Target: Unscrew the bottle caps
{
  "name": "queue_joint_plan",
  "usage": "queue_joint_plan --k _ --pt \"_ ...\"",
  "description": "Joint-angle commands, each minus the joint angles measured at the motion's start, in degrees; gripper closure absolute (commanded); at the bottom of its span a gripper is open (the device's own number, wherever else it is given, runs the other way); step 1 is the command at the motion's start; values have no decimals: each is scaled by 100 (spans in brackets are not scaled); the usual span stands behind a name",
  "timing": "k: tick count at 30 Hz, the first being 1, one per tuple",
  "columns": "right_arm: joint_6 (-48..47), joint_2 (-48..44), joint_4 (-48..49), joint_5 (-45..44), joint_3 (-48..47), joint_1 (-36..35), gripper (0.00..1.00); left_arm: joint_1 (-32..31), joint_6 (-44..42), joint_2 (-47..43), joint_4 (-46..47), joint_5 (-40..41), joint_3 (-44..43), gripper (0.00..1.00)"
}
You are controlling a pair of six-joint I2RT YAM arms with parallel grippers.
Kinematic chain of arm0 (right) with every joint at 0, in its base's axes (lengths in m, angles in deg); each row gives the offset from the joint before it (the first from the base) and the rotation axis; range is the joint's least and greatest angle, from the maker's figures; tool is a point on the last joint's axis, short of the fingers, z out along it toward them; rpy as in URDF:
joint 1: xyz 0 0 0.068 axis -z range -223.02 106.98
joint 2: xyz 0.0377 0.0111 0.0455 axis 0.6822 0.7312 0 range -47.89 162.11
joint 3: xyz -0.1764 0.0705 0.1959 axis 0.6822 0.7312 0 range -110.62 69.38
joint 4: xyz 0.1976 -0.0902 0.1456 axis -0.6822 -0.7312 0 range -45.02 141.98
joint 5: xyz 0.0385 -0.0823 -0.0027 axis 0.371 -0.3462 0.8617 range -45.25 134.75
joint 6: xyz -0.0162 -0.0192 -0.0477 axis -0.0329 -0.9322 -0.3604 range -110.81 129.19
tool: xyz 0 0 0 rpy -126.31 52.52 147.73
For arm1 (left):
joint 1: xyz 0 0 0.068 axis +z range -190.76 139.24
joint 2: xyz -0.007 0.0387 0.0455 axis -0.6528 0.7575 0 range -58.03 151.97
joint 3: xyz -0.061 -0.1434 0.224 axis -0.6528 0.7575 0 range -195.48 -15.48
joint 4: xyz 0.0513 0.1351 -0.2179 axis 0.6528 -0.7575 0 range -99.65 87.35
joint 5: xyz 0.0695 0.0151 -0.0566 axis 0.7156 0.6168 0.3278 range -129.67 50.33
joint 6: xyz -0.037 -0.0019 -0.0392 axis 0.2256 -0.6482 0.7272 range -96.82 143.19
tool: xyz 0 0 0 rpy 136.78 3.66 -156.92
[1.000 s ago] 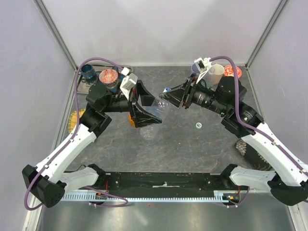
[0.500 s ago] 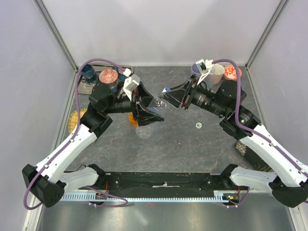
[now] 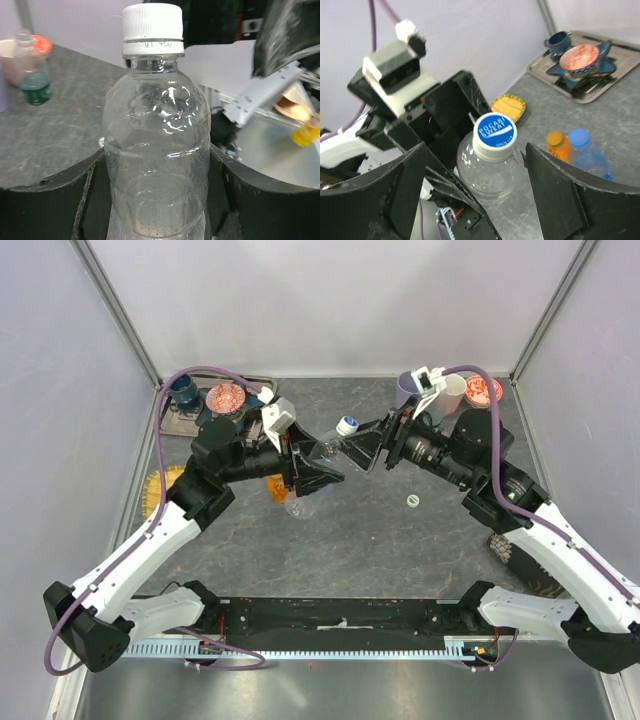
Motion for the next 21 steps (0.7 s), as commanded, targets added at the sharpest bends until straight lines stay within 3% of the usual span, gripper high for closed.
queue_joint_plan --k 1,5,11,21 --pt "88 33 -166 -841 -644 -20 13 -493 -1072 -260 -350 1793 -29 51" --pt "273 244 -253 -1105 -1013 -20 16 -1135 -1853 -322 -561 3645 -29 54" --pt "414 604 -737 -1552 -1348 -11 23 -1663 -2172 -313 -491 5046 -29 60" --pt "388 824 -1001 -1651 -1401 -20 26 -1848 -2287 -357 -430 5356 -3 61"
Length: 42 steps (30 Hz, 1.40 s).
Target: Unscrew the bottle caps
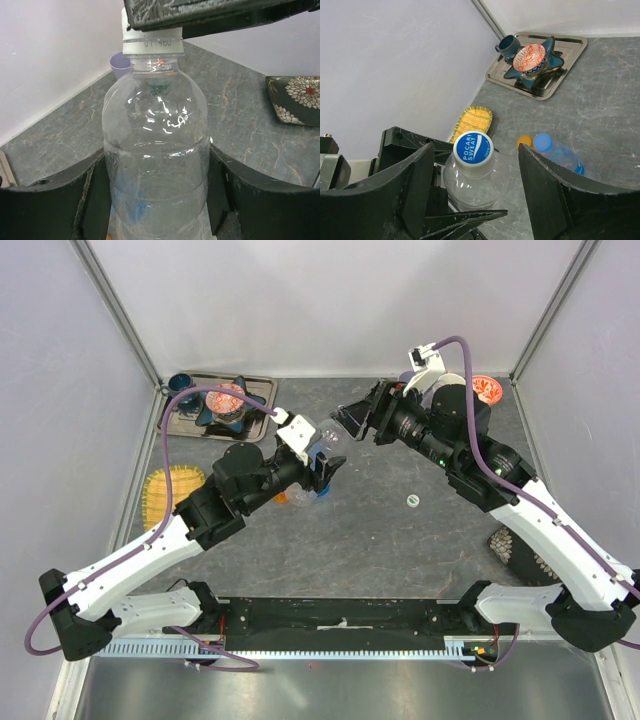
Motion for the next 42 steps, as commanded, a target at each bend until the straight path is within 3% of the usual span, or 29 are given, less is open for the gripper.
queue_joint_plan --k 1,12,16,21,22,25,28,34,35,38,42 --pt "42 -2 -11 -136 -240 -11 26 -64 -322 -165 176 337 -5 61" --pt "25 68 86 -22 -153 -20 50 -100 -331 -191 176 329 39 62" --pt "25 68 156 83 -39 -11 70 -100 -322 -209 176 294 48 62" --pt "-230 33 463 776 190 -20 83 -108 -348 -288 202 118 74 60" --pt "-282 33 455 804 243 -20 100 -100 -348 -305 193 83 101 60" --pt "-546 -72 446 874 409 -20 100 -108 -331 -393 193 -66 136 61" --pt "-915 -186 447 1155 489 -20 100 -91 -147 -586 193 -723 180 64" --pt "-1433 -599 902 2558 796 -20 100 357 800 -622 -44 -3850 -285 67" --pt "-1521 -774 1138 2780 866 -11 100 540 977 -587 60 -4690 -338 67" --pt "-1636 -1204 1797 3657 1305 -20 100 831 1654 -499 437 -5941 -400 67" --pt "-1794 -1399 1844 4284 1351 -20 100 1086 2384 -429 1298 -6885 -391 67"
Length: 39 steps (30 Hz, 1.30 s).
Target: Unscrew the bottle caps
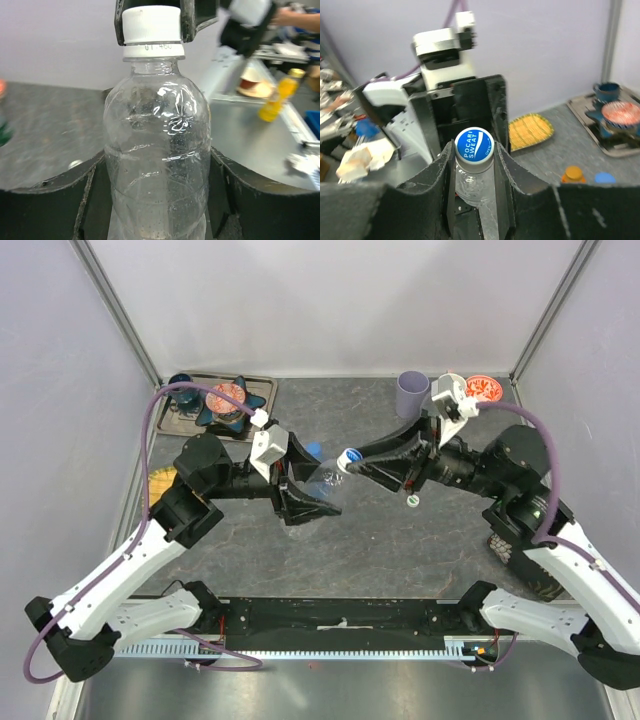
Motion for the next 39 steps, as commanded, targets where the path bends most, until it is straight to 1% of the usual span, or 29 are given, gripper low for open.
queue_joint_plan --k 1,2,3,4,6,7,9,10,11,13,14,16,18,20,21,22,23,24,25,26,27,28,30,31,33,34,36,37,39 --pt "-459 -64 286 1471 63 -57 100 232 1418 111 1459 -2371 -258 67" --pt "-555 -73 190 1638 28 -57 100 311 1586 155 1653 -2686 -223 68" --pt "-608 -82 162 1944 -24 -57 100 329 1771 199 1924 -2819 -197 69" --pt "-661 -90 145 2139 -34 -57 100 347 2181 252 2423 -3055 -118 69" --pt "-810 -108 92 2525 -51 -57 100 364 2631 445 3205 -3259 -65 70" --pt "-881 -108 66 2623 -60 -57 100 364 3077 532 3497 -3434 -47 71" --pt "-1038 -108 57 2912 10 -57 100 365 3589 795 4095 -3558 5 71" --pt "-1083 -82 57 2992 28 -48 100 364 4114 884 4785 -3620 93 71" --pt "-1110 -47 57 3080 45 -48 100 364 4363 989 5071 -3646 120 72" --pt "-1197 -11 57 3300 115 -57 100 373 4828 1183 5520 -3717 164 72" --pt "-1215 32 57 3362 133 -57 100 365 4892 1210 5678 -3726 164 71" --pt "-1241 59 57 3476 168 -57 100 365 4875 1228 5663 -3752 155 72" --pt "-1250 77 48 3485 177 -57 100 373 4744 1210 5435 -3778 129 71" --pt "-1242 68 30 3311 168 -57 100 373 4288 1131 5014 -3779 94 71" --pt "-1207 59 30 3144 142 -57 100 373 4069 1096 4394 -3761 50 71" --pt "-1154 42 13 2951 107 -48 78 373 3449 1044 3970 -3657 -3 71" --pt "-1058 -11 -31 2358 72 -48 69 382 3060 930 3496 -3560 -55 71" --pt "-1005 -55 -57 1986 -15 -57 58 382 2612 868 2273 -3420 -204 71" --pt "-943 -99 -92 1504 -60 -57 38 382 1685 798 1722 -3027 -284 71" --pt "-847 -204 -162 1029 -104 -57 33 382 1293 675 1194 -2805 -345 71" --pt "-811 -248 -206 -89 -217 -57 29 382 993 613 580 -2551 -415 71" --pt "-820 -275 -294 -509 -305 -57 27 382 538 560 339 -2000 -434 71" --pt "-828 -319 -488 -1282 -498 -57 22 382 279 437 83 -1513 -408 70" --pt "-820 -336 -488 -1400 -543 -57 19 382 104 411 -75 -1032 -399 70" --pt "-768 -302 -558 -1471 -753 -57 10 373 -116 358 -164 -652 -364 70" --pt "-715 -232 -593 -1532 -824 -57 8 356 -169 331 -234 -128 -355 70" --pt "-574 -152 -602 -1568 -999 -48 3 321 -397 279 -279 350 -320 68" --pt "-374 -56 -594 -1647 -1061 -57 2 234 -468 252 -279 961 -293 68" --pt "-214 23 -576 -1761 -1176 -48 2 128 -696 243 -279 1536 -249 68"
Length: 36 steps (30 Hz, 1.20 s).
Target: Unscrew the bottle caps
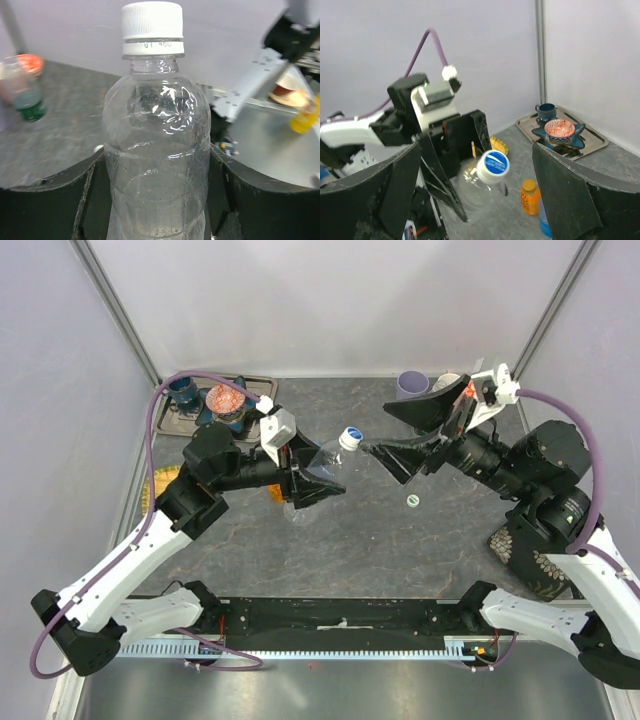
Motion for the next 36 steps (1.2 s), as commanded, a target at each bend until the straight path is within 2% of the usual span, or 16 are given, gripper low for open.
queue_joint_plan --k 1,3,4,7,10,13,19,26,36 --pt "701 242 82 -897 -411 -5 2 -307 -999 -133 -292 2408 -37 68" --pt "966 322 82 -1328 -446 -5 3 -457 -1287 -115 -301 3026 -11 67" --pt "1142 409 30 -1461 -473 4 4 -632 -1350 -89 -292 3717 7 68" --pt "1398 725 -285 -1918 -666 -5 5 -975 -1649 -54 -248 4835 42 68" --pt "1626 1041 -576 -2218 -851 -5 7 -1291 -1922 -18 -169 5549 68 68" --pt "1802 1226 -586 -2280 -851 -5 10 -1494 -2098 17 -99 5920 77 69" --pt "1943 1455 -472 -2192 -807 -5 13 -1653 -2186 105 -73 6132 68 69" --pt "1952 1570 -384 -1981 -702 -5 26 -1680 -2186 122 -46 6132 68 69" --pt "1917 1719 -436 -1779 -675 -13 30 -1688 -2186 131 -46 6132 60 69"
